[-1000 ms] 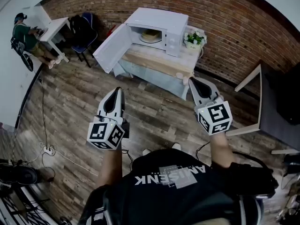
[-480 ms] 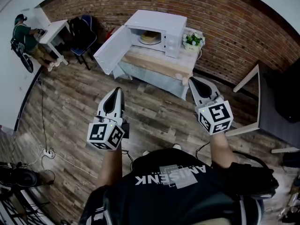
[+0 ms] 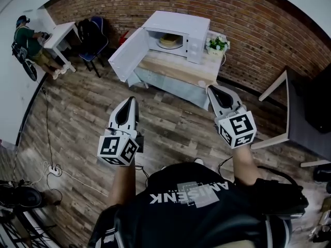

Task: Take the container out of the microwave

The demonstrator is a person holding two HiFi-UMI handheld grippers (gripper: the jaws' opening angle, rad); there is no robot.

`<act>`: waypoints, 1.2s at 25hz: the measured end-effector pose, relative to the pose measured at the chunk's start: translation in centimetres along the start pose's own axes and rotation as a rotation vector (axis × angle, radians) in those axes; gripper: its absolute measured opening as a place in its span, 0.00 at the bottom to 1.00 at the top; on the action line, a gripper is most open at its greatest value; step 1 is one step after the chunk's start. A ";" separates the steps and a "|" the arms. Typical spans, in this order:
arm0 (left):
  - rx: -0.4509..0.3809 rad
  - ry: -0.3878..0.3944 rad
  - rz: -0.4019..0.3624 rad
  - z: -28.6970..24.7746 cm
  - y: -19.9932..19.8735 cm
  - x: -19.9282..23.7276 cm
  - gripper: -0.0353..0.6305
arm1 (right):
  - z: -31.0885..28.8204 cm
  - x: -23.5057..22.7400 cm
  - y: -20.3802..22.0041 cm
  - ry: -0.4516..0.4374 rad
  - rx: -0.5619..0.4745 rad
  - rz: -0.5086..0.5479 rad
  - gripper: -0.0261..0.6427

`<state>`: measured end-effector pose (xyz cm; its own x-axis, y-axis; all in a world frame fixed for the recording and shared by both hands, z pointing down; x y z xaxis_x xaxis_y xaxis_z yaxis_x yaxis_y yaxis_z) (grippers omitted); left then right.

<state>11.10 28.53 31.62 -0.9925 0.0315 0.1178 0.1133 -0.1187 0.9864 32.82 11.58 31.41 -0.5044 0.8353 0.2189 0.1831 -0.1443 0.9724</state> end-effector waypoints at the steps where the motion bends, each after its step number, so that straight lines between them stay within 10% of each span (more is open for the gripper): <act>1: 0.001 -0.002 0.004 0.3 0.2 0.5 0.06 | -0.2 0.5 0.0 0.001 0.000 -0.001 0.10; 15: -0.004 -0.008 0.068 1.9 2.4 6.9 0.06 | -4.6 6.0 0.6 -0.043 0.044 0.048 0.10; 30: 0.022 -0.071 0.004 -8.5 1.8 11.7 0.06 | -17.8 0.0 1.0 -0.128 -0.005 0.020 0.10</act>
<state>-0.69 20.21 33.77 -0.9865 0.1012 0.1288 0.1190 -0.0973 0.9881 17.94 1.98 33.78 -0.3889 0.8931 0.2262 0.1872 -0.1638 0.9686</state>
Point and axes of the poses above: the fingertips, and each gripper's own axes: z backward along the fingers, x to its left, y out of its underside, the point moved 3 cm from there along z, backward along the fingers, and after that the axes turned 6 degrees about y, right-handed, at the moved point
